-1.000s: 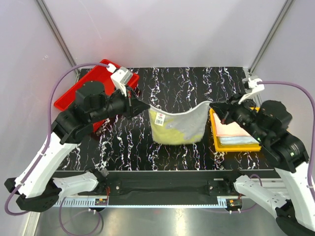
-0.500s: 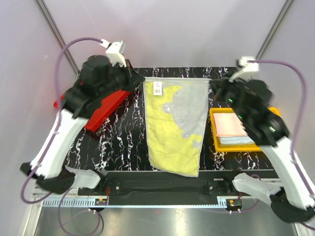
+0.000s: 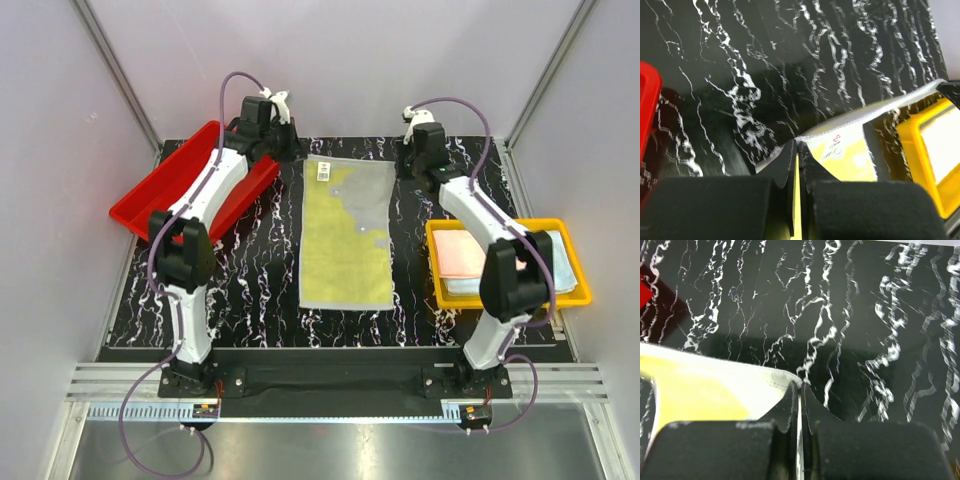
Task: Fold and stack the towels
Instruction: Fold the towel
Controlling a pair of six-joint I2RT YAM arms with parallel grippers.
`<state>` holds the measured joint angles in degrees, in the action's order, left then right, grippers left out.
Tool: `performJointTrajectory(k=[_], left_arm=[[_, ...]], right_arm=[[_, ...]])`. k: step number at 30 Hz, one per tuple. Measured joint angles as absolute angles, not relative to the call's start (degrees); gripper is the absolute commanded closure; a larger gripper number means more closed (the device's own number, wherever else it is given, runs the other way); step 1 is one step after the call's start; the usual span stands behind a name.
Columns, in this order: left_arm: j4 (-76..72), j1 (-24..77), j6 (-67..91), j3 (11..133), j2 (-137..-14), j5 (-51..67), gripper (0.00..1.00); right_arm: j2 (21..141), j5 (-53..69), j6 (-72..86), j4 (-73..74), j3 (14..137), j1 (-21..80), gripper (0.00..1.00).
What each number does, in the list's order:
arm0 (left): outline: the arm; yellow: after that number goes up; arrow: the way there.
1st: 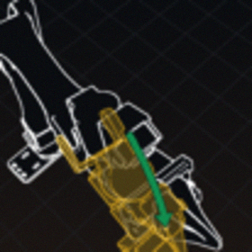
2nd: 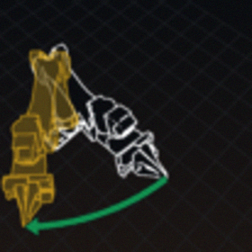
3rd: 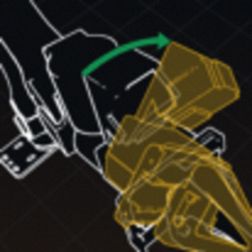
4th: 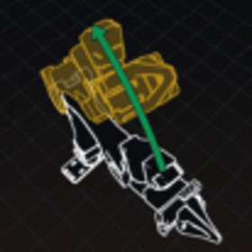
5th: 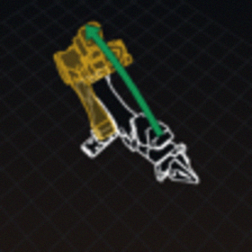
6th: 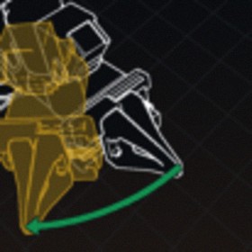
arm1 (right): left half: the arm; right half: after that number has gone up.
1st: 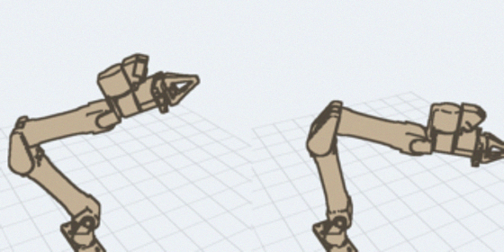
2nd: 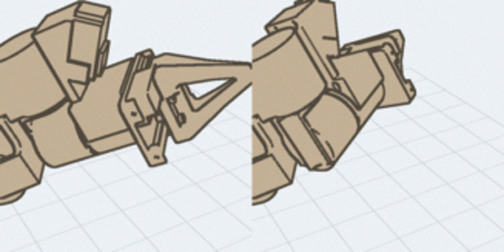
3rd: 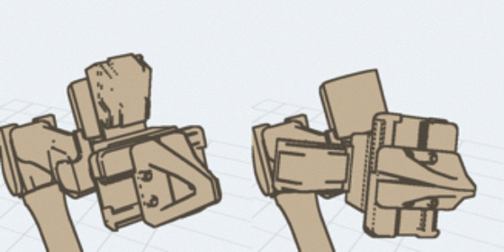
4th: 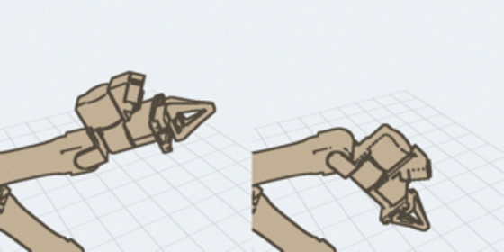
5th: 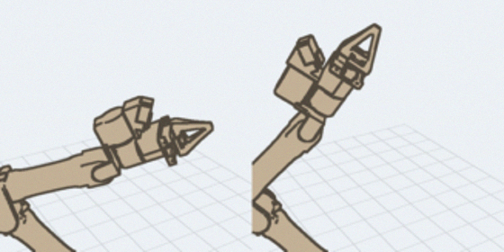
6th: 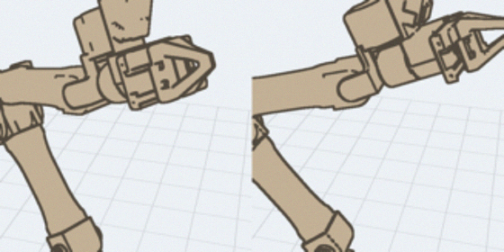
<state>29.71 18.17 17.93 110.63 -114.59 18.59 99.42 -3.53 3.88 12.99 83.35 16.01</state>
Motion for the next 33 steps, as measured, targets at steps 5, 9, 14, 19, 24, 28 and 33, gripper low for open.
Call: performJointTrajectory(k=[5, 9, 14, 19, 24, 28, 33], left_arm=[[27.3, 14.7, 17.7, 111.9, -123.0, 23.6, 1.0], [27.4, 14.6, 15.7, 110.2, -123.9, 23.3, 1.0], [27.3, 15.1, 12.7, 105.9, -122.0, 23.4, 1.0], [27.1, 15.7, 10.5, 99.9, -117.1, 23.7, 1.0], [26.7, 17.4, 9.9, 93.0, -109.8, 23.8, 1.0], [27.0, 18.8, 9.4, 88.0, -104.9, 23.3, 1.0], [27.1, 20.4, 9.2, 81.7, -100.5, 22.8, 1.0]], right_arm=[[106.8, -0.8, 1.1, 8.3, 85.9, 15.6, 1.0], [108.4, 1.2, -1.7, 7.2, 85.6, 15.6, 1.0], [108.3, 2.2, -4.7, 6.9, 83.9, 15.6, 1.0], [104.2, 3.8, -6.0, 9.4, 78.9, 15.7, 1.0], [95.8, 4.9, -4.8, 11.7, 72.8, 15.7, 1.0], [91.9, 5.7, -2.6, 13.4, 70.3, 15.7, 1.0], [89.6, 6.7, 2.3, 17.1, 66.4, 15.8, 1.0]])
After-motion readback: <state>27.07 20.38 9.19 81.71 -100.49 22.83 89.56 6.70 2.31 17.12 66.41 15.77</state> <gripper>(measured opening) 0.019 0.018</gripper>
